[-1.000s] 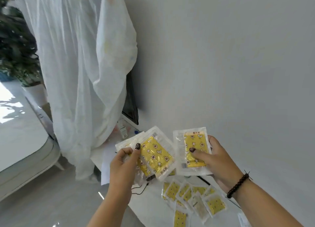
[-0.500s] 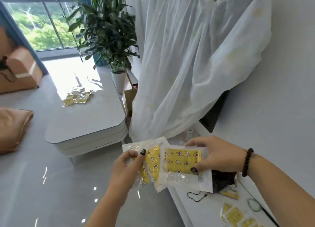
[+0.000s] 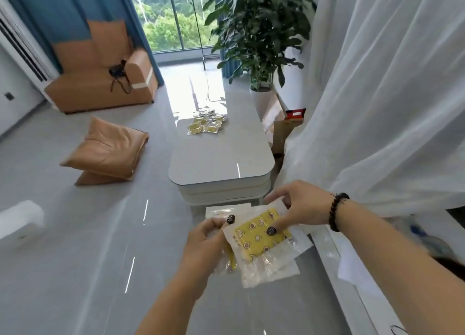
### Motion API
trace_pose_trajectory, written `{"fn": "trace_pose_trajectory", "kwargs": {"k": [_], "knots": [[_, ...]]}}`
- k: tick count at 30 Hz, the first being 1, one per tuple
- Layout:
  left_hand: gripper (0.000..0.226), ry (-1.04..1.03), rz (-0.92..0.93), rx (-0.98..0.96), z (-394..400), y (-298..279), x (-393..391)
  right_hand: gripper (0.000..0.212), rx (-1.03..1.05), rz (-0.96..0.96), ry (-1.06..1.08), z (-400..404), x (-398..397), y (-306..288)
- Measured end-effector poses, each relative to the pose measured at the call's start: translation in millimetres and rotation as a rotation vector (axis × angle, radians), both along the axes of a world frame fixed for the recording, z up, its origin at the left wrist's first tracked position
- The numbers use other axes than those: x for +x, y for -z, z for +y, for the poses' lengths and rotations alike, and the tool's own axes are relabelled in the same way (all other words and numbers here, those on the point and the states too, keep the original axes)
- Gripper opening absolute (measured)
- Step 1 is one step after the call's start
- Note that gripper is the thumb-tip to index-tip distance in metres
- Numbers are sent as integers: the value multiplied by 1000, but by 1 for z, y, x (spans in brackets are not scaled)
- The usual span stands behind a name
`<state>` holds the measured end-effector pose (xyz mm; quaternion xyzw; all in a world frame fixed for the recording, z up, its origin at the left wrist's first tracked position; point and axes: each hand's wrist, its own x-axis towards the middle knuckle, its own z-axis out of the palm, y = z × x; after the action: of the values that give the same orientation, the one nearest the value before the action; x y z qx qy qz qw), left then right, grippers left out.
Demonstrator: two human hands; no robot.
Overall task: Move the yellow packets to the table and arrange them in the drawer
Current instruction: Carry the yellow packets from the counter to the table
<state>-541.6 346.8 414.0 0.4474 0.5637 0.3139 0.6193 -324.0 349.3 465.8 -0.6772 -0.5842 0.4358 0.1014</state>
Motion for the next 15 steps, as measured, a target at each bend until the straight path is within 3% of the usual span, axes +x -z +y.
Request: {"fn": "trace_pose_trajectory", "kwargs": {"k": [5,12,15], "knots": [[10,-248,-2,-58,61,13,-34,49,-17,173,27,92,-44,32],[13,-307,-35,-101,95,10,-28,49,-181,505,313,121,-48,66],[16,-301,-29,-80,142,13,-15,46,-290,659,353,169,-34,74]]}}
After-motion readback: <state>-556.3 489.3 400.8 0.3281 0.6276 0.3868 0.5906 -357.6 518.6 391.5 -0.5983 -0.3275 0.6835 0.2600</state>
